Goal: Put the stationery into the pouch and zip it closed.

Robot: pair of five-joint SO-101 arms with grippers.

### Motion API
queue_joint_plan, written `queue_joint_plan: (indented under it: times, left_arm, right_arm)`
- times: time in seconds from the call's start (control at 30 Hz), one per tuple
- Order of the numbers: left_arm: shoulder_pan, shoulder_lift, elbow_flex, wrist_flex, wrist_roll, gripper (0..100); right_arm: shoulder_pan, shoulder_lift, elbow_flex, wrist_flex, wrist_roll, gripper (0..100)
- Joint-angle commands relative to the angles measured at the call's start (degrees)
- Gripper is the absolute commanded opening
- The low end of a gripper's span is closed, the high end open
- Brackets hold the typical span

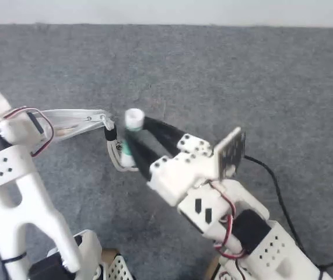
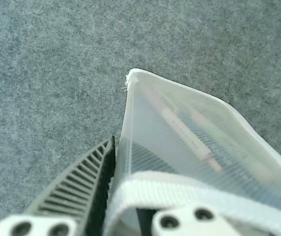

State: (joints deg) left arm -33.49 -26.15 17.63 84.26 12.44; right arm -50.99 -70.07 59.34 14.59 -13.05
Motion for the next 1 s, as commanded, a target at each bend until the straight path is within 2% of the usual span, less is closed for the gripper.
queue_joint_plan:
  times: [0.0, 0.17, 0.33, 0.43, 0.7, 0.97]
  left_arm:
    - [-0.7, 0.6, 1.0, -1.4, 0.4, 1]
    - [-0.7, 0.6, 1.0, -1.4, 0.4, 1]
    - [-0.7, 0.6, 1.0, -1.4, 0.4, 1]
    - [-0.7, 0.6, 1.0, -1.4, 0.4, 1]
    - [-0.7, 0.6, 1.0, -1.4, 0.4, 1]
    - [-0.7, 0.6, 1.0, -1.4, 0.4, 1]
  right_arm:
    - [-4.9, -1.0, -0.4, -8.7, 3.6, 0.6]
    - [-8.1, 3.3, -0.8, -20.7, 6.0, 0.6]
    - [-8.4, 14.4, -1.1, -38.4, 5.8, 0.6]
    - [-8.2, 22.8, -3.6, -45.4, 6.0, 0.6]
    - [-8.3, 41.6, -12.9, -53.5, 5.9, 0.6]
    - [-8.0, 53.1, -15.6, -59.1, 6.2, 0.6]
